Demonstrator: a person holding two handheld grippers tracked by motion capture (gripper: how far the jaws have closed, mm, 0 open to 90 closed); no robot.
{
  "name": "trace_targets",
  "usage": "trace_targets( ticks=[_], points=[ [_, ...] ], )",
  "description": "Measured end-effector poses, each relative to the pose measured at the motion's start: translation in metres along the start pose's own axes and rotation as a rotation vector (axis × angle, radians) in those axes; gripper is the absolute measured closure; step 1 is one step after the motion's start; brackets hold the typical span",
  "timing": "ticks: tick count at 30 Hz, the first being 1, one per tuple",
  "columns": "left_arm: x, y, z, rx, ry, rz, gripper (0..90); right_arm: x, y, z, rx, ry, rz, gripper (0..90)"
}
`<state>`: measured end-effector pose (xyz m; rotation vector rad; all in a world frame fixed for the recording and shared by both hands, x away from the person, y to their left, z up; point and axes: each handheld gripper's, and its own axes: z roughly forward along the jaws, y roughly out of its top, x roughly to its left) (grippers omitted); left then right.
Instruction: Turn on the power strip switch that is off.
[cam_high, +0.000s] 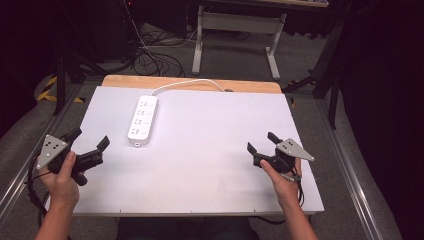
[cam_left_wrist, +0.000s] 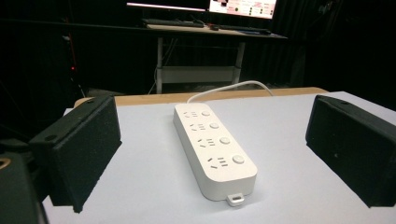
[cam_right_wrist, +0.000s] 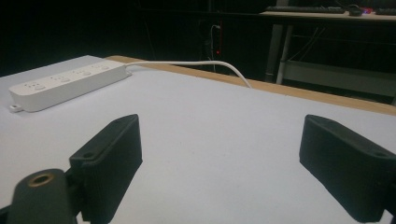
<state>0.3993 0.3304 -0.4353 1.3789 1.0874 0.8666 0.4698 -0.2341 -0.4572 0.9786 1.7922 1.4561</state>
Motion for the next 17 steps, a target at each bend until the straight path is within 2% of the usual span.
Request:
trace_targets(
  ticks=[17],
  points=[
    [0.0023,-0.0011,-0.0022,0.002,0.004,-0.009,3.9,0.0011,-0.0004,0.0042,0.005,0.008,-0.005,13.4]
  ],
)
